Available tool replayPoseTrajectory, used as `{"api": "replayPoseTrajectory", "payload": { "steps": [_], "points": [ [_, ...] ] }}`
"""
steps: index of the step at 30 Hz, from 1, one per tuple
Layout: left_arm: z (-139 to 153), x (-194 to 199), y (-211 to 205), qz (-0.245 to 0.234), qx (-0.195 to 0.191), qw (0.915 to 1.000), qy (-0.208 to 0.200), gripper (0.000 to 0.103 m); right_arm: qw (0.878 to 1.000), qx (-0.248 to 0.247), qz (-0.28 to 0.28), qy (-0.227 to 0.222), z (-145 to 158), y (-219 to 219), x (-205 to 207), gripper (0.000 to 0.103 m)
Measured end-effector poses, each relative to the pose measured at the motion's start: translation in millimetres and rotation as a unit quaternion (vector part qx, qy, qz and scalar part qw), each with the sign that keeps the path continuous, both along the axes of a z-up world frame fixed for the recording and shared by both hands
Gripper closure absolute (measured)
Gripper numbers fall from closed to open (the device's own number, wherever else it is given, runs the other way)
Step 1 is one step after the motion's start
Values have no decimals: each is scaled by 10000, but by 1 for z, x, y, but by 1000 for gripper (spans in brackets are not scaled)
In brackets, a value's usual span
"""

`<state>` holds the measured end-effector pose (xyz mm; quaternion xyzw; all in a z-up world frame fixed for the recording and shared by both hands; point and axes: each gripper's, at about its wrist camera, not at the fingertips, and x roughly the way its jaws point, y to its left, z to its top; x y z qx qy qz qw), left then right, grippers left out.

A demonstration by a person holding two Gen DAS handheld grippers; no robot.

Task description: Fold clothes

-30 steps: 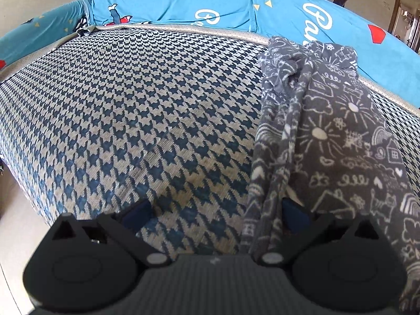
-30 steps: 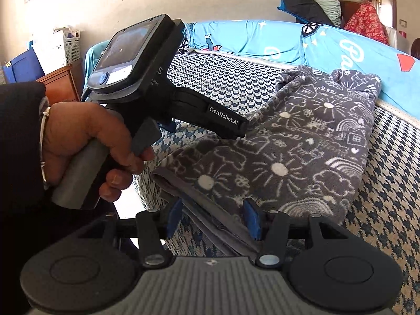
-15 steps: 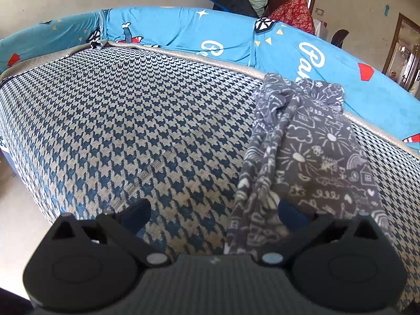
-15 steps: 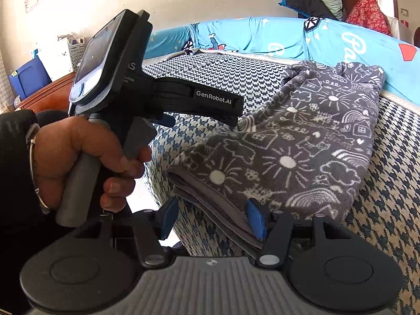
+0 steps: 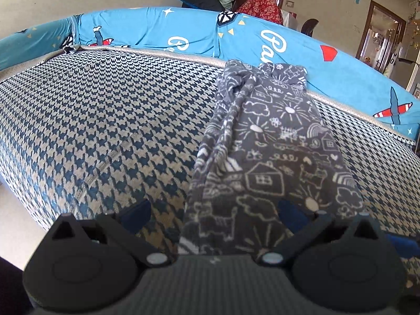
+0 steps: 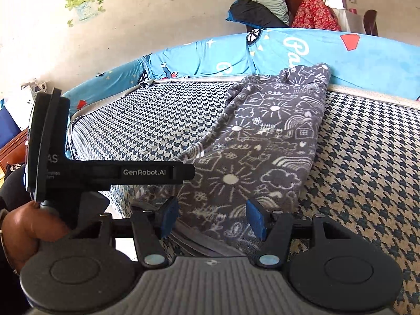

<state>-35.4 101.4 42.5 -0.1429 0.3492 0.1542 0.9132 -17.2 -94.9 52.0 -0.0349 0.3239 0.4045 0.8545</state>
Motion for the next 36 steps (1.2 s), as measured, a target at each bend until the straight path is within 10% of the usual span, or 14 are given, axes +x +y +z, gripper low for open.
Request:
{"api": "replayPoseTrajectory", "payload": {
  "steps": [36],
  "points": [
    [-10, -23, 7, 490, -523, 9974, 10, 0, 9976, -208, 571, 321, -15, 11, -12, 39]
  ]
}}
